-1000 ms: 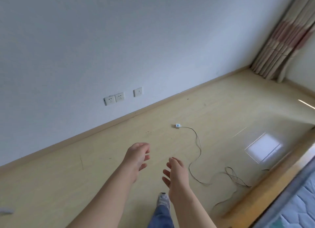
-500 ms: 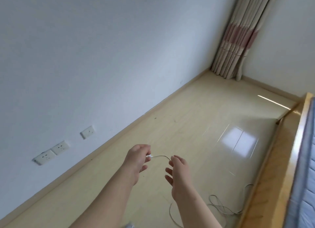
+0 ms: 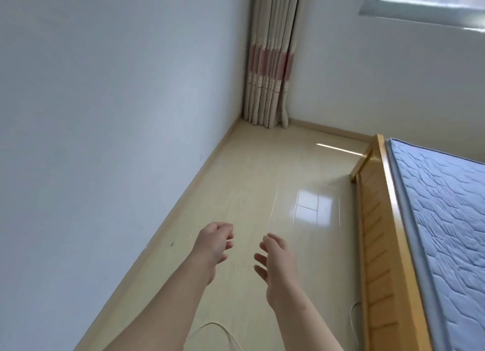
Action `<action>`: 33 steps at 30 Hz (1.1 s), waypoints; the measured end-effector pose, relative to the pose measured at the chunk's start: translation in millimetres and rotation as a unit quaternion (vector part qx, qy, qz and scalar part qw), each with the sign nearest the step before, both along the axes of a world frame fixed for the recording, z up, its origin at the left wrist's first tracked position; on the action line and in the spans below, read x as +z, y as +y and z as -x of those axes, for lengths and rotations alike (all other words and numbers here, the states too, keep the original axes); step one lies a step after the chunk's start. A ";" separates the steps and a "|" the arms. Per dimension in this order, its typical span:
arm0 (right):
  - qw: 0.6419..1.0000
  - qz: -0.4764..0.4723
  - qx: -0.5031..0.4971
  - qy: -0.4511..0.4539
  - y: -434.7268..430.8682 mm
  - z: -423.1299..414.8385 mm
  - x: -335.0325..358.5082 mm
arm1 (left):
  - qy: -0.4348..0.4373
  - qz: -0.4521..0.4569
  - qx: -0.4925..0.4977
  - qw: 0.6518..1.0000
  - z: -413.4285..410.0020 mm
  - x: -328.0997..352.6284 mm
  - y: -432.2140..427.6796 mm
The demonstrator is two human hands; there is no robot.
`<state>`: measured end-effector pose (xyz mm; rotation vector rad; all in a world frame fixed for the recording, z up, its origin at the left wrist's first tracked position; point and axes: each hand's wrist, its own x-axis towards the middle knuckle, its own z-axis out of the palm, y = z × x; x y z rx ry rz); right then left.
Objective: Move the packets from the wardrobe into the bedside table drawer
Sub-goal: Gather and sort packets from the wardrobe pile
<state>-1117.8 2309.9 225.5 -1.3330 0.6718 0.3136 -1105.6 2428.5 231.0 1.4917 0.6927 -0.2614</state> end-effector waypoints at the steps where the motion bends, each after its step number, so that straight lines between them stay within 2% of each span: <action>1: 1.000 -0.005 -0.018 0.004 -4.7 -17.6 -1.1 | 0.007 0.006 -0.016 1.000 -21.9 -0.5 -4.6; 5: 0.996 -0.031 -0.081 0.023 -29.2 -92.2 -15.1 | 0.026 0.008 -0.053 0.998 -107.3 -8.9 -29.8; 11: 0.993 -0.060 -0.099 -0.012 -83.9 -255.7 -12.4 | -0.011 -0.005 -0.088 0.996 -270.2 -6.0 -91.1; 18: 0.988 -0.039 -0.135 -0.061 -180.6 -423.0 28.0 | -0.032 0.005 -0.124 0.992 -445.3 21.6 -175.9; 25: 0.985 -0.020 -0.170 -0.021 -237.0 -552.1 5.7 | 0.002 0.039 -0.150 0.988 -596.1 0.8 -241.0; 33: 0.982 -0.008 -0.182 -0.043 -284.0 -792.2 30.2 | -0.037 0.013 -0.172 0.984 -843.0 25.5 -286.3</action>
